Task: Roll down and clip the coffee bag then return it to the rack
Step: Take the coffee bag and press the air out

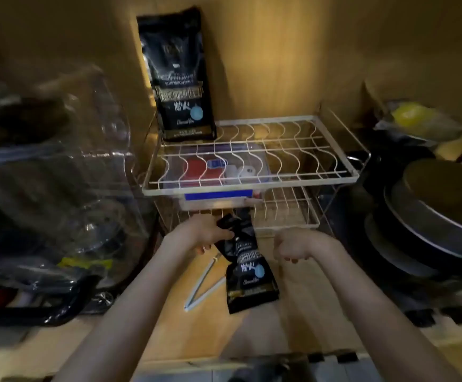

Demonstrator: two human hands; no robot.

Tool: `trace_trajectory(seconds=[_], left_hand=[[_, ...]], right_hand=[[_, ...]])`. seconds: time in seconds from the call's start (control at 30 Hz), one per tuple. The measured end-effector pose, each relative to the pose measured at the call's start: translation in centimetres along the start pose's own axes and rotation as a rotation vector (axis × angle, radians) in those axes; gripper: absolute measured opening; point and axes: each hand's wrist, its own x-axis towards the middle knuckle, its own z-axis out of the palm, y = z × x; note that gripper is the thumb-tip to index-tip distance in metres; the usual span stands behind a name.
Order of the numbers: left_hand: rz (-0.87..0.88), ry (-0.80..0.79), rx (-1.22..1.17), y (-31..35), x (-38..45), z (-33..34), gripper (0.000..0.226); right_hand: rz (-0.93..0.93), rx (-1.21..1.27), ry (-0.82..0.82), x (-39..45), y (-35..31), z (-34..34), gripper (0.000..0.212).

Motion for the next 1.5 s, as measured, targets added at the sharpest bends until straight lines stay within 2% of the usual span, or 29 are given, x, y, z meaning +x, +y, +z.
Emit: trace_trajectory(seconds=[0.1, 0.2, 0.27, 0.37, 0.4, 0.57, 0.7, 0.8, 0.87, 1.0, 1.13, 1.33, 1.43, 1.5], left_hand=[[-0.009, -0.021, -0.036, -0.9, 0.8, 2.0, 0.045], [-0.014, -0.029, -0.202, -2.2, 2.0, 4.6, 0.050], [-0.038, -0.004, -0.322, -3.4, 3.3, 6.2, 0.065], [-0.083, 0.054, -0.454, -4.8, 5.3, 8.4, 0.098], [-0.085, 0.064, -0.496, -4.9, 5.7, 9.0, 0.102], [0.001, 0.124, -0.735, -5.2, 7.2, 11.5, 0.076], [0.036, 0.148, -0.962, -5.0, 7.7, 12.7, 0.052], [0.001, 0.143, -1.010, -5.0, 8.0, 13.1, 0.068], [-0.009, 0.165, -0.990, -5.0, 8.1, 13.1, 0.071], [0.070, 0.198, -0.952, -5.3, 7.9, 13.0, 0.073], [0.189, 0.270, -0.836, -5.9, 7.1, 13.5, 0.091], [0.270, 0.298, -0.797, -5.8, 5.4, 14.2, 0.087], [0.283, 0.329, -0.844, -5.0, 4.3, 12.7, 0.062], [0.365, 0.377, -0.875, -4.6, 3.6, 10.9, 0.054]], right_hand=[[0.005, 0.017, -0.021, 1.4, 0.6, 3.2, 0.009], [0.008, 0.088, -0.007, 3.3, 1.7, 6.6, 0.031], [0.008, 0.148, 0.052, 3.8, 2.3, 8.2, 0.039], [0.006, 0.271, 0.167, 4.2, 2.9, 10.1, 0.039], [0.010, 0.308, 0.205, 4.3, 3.0, 10.8, 0.038], [0.065, 0.482, 0.408, 5.3, 4.1, 13.4, 0.032], [0.054, 0.511, 0.464, 5.9, 4.8, 14.8, 0.040], [0.041, 0.553, 0.488, 6.2, 5.3, 15.4, 0.027], [0.018, 0.671, 0.519, 6.1, 5.3, 15.7, 0.016], [0.010, 0.794, 0.601, 5.8, 5.1, 16.5, 0.036], [0.020, 0.825, 0.638, 6.0, 5.2, 17.7, 0.036], [0.004, 0.769, 0.682, 6.5, 5.6, 18.6, 0.009], [-0.014, 0.686, 0.679, 6.6, 5.9, 19.0, 0.003], [-0.024, 0.640, 0.682, 6.8, 6.0, 19.4, 0.005]])
